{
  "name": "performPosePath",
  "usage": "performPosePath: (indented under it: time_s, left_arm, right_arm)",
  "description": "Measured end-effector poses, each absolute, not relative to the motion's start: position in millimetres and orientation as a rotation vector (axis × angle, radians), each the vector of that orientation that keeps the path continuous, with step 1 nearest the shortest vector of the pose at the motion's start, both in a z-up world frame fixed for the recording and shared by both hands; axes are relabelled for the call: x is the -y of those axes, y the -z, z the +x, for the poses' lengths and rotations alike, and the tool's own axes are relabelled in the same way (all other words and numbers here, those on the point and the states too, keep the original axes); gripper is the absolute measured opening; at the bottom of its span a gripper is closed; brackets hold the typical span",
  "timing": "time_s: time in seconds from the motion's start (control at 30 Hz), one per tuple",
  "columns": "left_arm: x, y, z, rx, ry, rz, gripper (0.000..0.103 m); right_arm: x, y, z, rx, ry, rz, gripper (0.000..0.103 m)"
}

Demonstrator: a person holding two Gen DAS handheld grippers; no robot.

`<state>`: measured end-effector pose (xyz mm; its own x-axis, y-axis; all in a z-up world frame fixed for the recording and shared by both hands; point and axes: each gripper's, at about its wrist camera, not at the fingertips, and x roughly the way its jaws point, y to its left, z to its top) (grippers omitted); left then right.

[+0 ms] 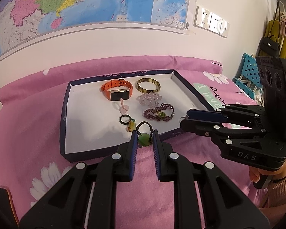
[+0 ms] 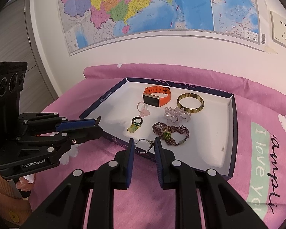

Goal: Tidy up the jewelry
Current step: 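Lift and carry the pendant with the left tool toward the tray while the right tool carries the silver ring, then lower the pendant with the left tool into the tray while the right tool lowers the silver ring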

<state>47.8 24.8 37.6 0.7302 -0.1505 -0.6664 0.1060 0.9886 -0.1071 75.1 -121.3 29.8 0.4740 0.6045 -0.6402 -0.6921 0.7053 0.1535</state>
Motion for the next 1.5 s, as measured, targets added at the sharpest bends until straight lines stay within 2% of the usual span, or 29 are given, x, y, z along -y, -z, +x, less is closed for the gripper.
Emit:
performPosePath:
  time_s: [1.5]
  left_arm:
    - [-26.3, -37.6, 63.0, -0.741, 0.129, -0.063, 0.016]
  right_arm:
    - [113.0, -28.1, 91.2, -0.723, -0.785, -0.135, 0.019]
